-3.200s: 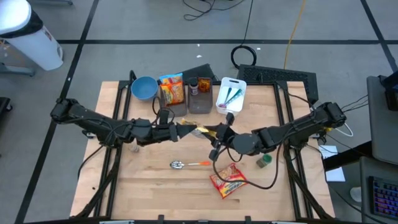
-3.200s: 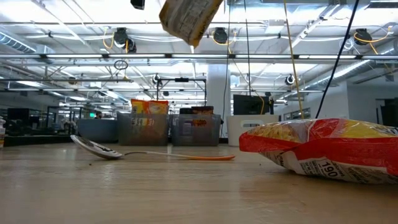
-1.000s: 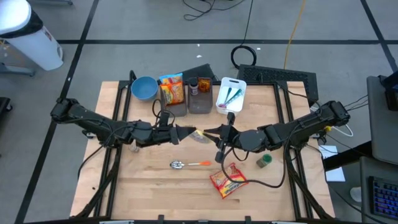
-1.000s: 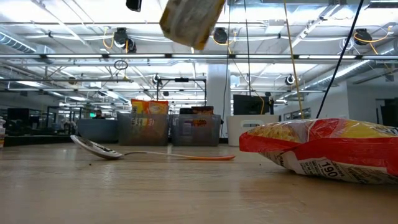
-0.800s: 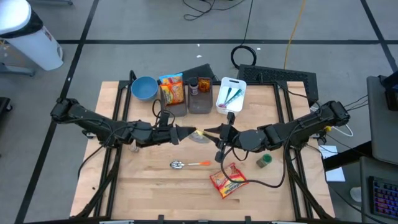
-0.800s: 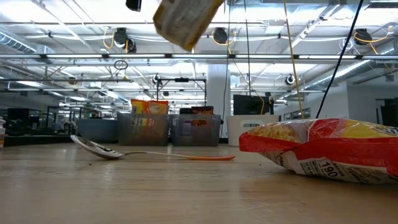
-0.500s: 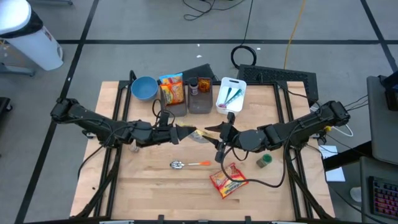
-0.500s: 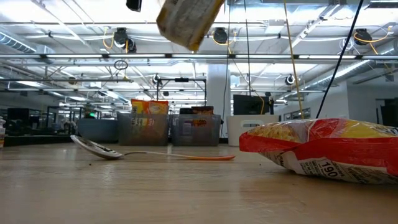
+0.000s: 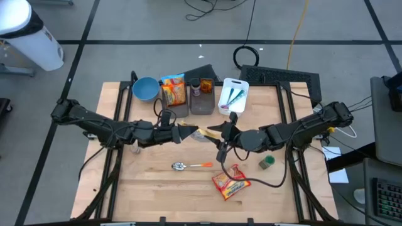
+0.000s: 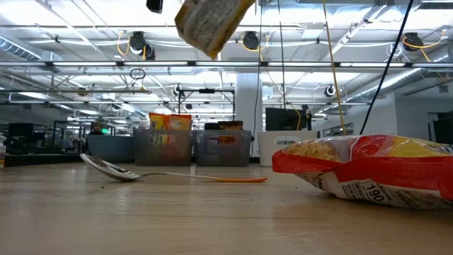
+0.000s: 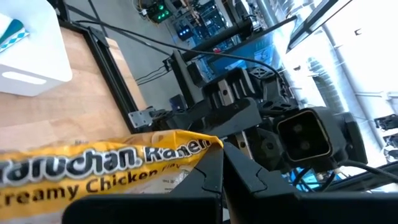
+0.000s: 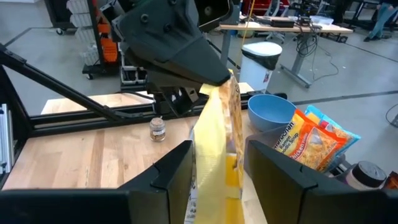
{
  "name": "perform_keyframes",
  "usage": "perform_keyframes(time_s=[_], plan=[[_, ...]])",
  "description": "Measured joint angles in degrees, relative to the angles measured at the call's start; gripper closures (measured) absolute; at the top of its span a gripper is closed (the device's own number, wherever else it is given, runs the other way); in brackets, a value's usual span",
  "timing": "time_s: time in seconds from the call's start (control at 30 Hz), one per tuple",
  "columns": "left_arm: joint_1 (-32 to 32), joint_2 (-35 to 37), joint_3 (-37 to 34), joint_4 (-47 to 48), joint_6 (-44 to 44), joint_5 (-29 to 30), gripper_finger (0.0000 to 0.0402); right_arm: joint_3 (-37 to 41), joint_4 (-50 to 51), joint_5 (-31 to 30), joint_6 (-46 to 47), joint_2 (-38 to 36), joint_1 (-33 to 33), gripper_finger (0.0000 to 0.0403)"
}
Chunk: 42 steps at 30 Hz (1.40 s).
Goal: Pick & Place Food Item
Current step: Put the yellow noodle pack into the left black bin
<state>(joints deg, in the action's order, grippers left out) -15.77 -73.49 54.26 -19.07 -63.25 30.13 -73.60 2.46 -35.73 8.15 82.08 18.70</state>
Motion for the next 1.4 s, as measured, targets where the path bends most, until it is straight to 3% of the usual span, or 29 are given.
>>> perform_keyframes(time_s=[0.3,0.73,0.93,1.17,1.4], plan=[[0.42,0.00,0.00,-0.72,0.08,0.04,0.0401,0.00,0.28,0.02,-0.24,0.00,-0.34,0.0254],[0.42,0.00,0.00,-0.81,0.08,0.04,0.0401,0.04,2.56,3.02,1.58,0.02,-2.24,0.0284],[0.44,0.00,0.00,-0.86,0.20,0.07,0.0401,0.04,2.58,3.04,1.65,0.02,-2.51,0.0320],[0.43,0.00,0.00,-0.80,0.21,0.03,0.0401,0.04,2.55,3.02,1.63,0.02,-2.56,0.0394],[0.42,0.00,0.00,-0.75,0.21,0.02,0.0401,0.04,2.54,2.99,1.63,0.02,-2.56,0.0401]])
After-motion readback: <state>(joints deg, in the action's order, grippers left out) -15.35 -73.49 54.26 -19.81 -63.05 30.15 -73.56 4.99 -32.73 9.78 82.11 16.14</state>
